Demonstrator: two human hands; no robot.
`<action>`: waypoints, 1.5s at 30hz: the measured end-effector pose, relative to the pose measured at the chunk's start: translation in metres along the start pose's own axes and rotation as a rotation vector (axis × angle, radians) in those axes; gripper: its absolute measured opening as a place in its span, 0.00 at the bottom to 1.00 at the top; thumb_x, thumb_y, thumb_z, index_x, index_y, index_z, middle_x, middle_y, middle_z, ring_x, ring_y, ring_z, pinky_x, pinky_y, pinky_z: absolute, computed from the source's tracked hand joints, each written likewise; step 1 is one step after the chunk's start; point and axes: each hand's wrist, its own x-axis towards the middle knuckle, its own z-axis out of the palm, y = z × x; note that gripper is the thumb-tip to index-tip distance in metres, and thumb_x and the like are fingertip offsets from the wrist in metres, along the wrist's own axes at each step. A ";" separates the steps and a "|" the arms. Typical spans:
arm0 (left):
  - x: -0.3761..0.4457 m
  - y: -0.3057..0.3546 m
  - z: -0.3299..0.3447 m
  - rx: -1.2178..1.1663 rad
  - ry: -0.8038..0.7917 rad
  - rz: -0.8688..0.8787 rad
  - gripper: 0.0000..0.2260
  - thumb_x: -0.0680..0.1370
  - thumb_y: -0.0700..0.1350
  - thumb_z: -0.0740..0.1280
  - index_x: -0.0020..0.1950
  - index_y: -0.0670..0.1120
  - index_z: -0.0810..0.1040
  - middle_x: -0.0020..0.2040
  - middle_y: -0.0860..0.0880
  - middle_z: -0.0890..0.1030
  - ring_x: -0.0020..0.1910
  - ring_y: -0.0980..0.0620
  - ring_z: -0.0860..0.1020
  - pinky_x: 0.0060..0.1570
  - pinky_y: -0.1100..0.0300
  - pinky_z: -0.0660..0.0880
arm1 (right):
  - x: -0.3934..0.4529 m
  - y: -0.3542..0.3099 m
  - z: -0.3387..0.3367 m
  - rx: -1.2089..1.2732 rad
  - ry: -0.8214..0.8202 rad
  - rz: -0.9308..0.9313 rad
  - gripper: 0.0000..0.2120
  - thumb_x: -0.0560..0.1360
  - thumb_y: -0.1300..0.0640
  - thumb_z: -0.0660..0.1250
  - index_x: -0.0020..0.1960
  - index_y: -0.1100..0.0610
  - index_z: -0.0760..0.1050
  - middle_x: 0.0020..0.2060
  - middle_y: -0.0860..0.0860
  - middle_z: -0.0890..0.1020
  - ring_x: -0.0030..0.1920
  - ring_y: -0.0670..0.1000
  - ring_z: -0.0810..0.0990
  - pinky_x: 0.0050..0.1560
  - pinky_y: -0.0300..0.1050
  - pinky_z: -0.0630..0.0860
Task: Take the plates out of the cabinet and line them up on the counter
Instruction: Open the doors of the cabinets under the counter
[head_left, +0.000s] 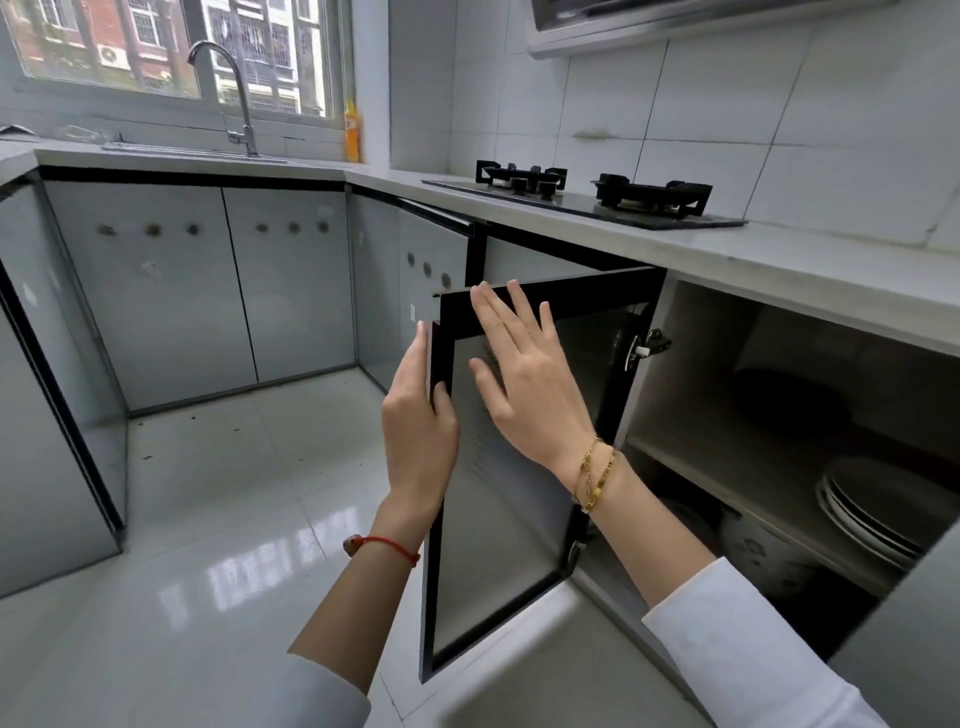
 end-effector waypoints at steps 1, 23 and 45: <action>-0.003 0.004 0.001 0.006 0.022 0.033 0.28 0.76 0.29 0.63 0.75 0.43 0.65 0.73 0.48 0.69 0.73 0.54 0.67 0.70 0.71 0.59 | -0.006 0.004 -0.005 -0.015 0.006 0.016 0.29 0.80 0.52 0.56 0.78 0.55 0.50 0.78 0.49 0.55 0.78 0.49 0.43 0.78 0.54 0.44; -0.087 0.135 0.187 -0.398 -0.727 0.138 0.21 0.79 0.46 0.66 0.72 0.47 0.70 0.68 0.52 0.75 0.68 0.58 0.71 0.67 0.66 0.67 | -0.179 0.138 -0.180 -0.447 0.134 0.540 0.24 0.80 0.55 0.57 0.75 0.55 0.59 0.76 0.50 0.61 0.78 0.50 0.49 0.78 0.54 0.47; -0.143 0.234 0.310 -0.583 -1.081 0.117 0.18 0.80 0.46 0.63 0.70 0.44 0.71 0.62 0.50 0.80 0.62 0.54 0.77 0.58 0.67 0.72 | -0.222 0.198 -0.234 -0.614 0.050 0.724 0.27 0.81 0.55 0.56 0.77 0.57 0.53 0.77 0.50 0.55 0.78 0.50 0.46 0.78 0.52 0.44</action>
